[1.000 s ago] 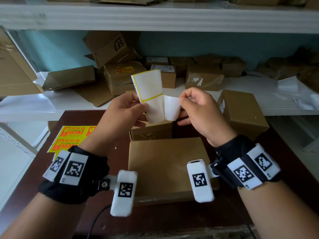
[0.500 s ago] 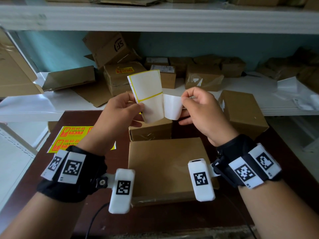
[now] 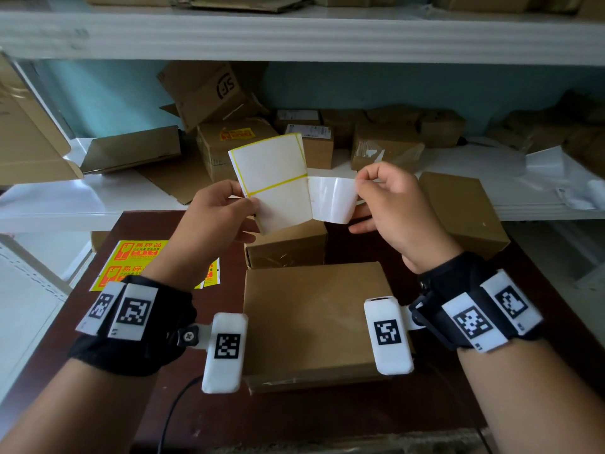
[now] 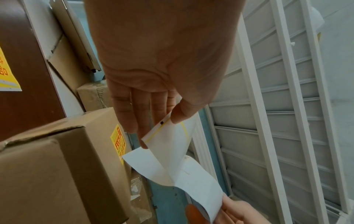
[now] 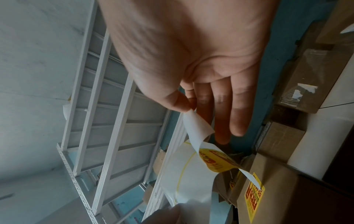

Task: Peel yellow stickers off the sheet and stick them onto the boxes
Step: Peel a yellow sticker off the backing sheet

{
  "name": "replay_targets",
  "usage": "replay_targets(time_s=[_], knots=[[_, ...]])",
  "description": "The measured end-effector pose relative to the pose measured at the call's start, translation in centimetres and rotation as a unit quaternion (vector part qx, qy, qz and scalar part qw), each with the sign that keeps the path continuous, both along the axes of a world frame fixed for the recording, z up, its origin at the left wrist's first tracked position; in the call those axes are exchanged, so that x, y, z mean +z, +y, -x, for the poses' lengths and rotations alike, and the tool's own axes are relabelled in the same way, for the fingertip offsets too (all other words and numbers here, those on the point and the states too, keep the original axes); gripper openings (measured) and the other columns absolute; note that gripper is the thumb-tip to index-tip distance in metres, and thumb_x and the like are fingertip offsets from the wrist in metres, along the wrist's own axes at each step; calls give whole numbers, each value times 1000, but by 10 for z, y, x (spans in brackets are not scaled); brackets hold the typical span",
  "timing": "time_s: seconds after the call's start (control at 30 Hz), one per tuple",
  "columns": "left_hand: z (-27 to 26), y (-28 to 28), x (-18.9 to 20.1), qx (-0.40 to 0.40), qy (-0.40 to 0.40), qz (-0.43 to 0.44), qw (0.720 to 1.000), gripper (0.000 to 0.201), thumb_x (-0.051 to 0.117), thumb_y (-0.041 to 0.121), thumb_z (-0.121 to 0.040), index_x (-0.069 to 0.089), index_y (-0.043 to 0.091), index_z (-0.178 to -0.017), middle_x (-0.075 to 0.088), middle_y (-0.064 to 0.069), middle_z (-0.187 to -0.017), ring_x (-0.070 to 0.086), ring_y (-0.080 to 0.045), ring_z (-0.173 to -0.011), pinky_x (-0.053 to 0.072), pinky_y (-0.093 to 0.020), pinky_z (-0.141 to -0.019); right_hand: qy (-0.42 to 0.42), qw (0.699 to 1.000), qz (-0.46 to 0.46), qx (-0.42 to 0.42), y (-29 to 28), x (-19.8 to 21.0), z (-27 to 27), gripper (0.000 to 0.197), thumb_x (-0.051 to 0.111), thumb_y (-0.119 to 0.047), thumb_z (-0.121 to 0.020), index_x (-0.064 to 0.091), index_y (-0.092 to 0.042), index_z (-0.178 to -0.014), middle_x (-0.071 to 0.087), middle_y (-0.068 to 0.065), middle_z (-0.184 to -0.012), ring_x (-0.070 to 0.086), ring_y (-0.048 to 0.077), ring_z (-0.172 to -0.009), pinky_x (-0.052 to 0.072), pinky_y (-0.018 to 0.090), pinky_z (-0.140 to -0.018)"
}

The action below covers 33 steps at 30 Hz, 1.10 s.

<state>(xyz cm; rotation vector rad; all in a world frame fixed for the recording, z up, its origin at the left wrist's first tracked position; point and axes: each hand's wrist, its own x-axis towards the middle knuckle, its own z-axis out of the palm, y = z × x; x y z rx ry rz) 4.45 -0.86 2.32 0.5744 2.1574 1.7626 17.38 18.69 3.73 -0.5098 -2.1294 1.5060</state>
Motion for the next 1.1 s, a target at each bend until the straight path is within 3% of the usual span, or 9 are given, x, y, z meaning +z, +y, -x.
replay_targets(time_s=[0.17,0.3,0.5,0.63,0.83,0.97,1.1], knots=[[3,1,-6,17,-20,5,1000,13,55,7,-96,65,14,-90,72,-3,-72,68,-16,-58,53,-25,-51,-11,1000,-7,0,3,1,-2,15,50,-18,-100,60,-23,-91,66,8,-105,70,29,-94,63,38,-66],[9,1,-15,27,-19,40,999,8,57,10,-95,65,8,-96,68,-9,-77,64,-12,-52,49,-29,-55,-33,999,-40,10,0,-1,-2,12,51,-19,-100,62,-18,-94,68,4,-100,69,26,-92,64,42,-69],[15,2,-20,23,-21,68,997,13,56,10,-96,64,1,-100,65,-12,-75,62,-15,-51,50,-24,-44,-65,994,-71,52,-11,-3,0,13,50,-16,-99,62,-16,-95,71,3,-94,70,21,-91,62,32,-65],[21,-2,-26,22,-42,72,996,14,54,12,-96,63,1,-98,67,-26,-80,64,-25,-56,51,-29,-48,-85,989,-94,81,-12,-1,-2,13,50,-15,-98,62,-17,-93,71,5,-93,69,22,-91,63,35,-68],[26,-4,-29,40,-60,54,996,13,51,8,-96,61,7,-89,66,-7,-58,65,-19,-48,50,-33,-57,-101,984,-113,94,-11,0,-4,14,50,-16,-99,62,-16,-92,71,10,-94,69,25,-89,59,31,-66],[32,-6,-33,48,-66,52,995,12,53,10,-95,64,7,-90,68,-16,-73,67,-24,-56,52,-37,-60,-105,983,-118,99,-12,1,-4,14,50,-17,-98,62,-13,-93,70,12,-92,68,28,-88,59,35,-67],[36,-6,-36,55,-69,56,995,15,53,9,-94,64,0,-99,68,-18,-80,67,-23,-56,52,-34,-58,-106,981,-125,103,-11,2,-5,13,50,-18,-97,61,-13,-91,68,5,-83,67,27,-86,61,47,-72]])
